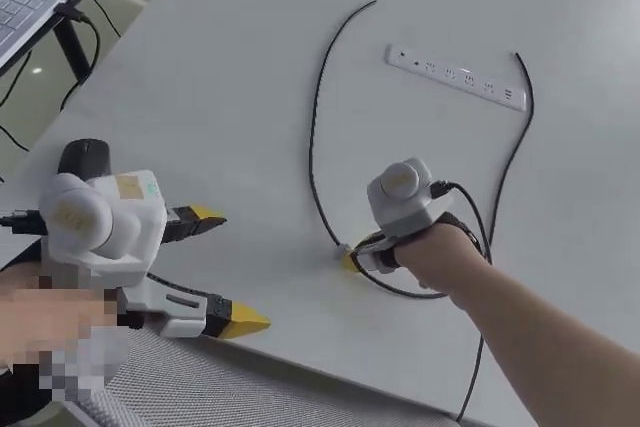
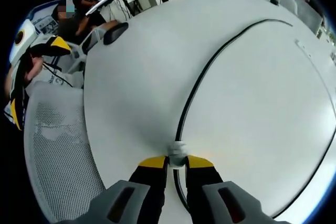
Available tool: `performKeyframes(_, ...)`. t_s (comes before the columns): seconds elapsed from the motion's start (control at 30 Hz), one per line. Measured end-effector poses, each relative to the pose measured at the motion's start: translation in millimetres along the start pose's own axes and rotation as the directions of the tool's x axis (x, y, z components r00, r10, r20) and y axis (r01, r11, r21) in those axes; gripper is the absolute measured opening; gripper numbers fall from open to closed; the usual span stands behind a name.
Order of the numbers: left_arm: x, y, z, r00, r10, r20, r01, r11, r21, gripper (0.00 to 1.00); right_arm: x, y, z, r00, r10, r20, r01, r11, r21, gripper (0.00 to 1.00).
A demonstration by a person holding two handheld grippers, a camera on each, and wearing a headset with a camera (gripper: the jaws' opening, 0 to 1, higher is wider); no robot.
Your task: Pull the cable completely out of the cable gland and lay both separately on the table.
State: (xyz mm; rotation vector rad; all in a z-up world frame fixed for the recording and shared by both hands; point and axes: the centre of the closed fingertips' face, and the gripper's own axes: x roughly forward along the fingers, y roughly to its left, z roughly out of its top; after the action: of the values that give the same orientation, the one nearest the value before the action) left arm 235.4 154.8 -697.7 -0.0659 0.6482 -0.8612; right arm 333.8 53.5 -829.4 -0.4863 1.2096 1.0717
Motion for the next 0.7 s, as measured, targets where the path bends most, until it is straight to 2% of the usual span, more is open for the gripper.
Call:
performKeyframes(0.5,2.6,-8.4,-0.3,0.9998,-0.018,-0.011,0.018,1.000,0.011,0.82,-5.7,1.8,-2.1,1.0000,-0.005,0.001,0.005,1.000,-0.021,0.07)
performKeyframes(0.7,5.4,-12.0,-1.3,0.9995,-0.028,-0.016,0.028,1.000,0.011,0.81,-10.7,7.4,-6.4,0.9998,0.020,-0.002,-0.020,1.000,-0.007,0.06)
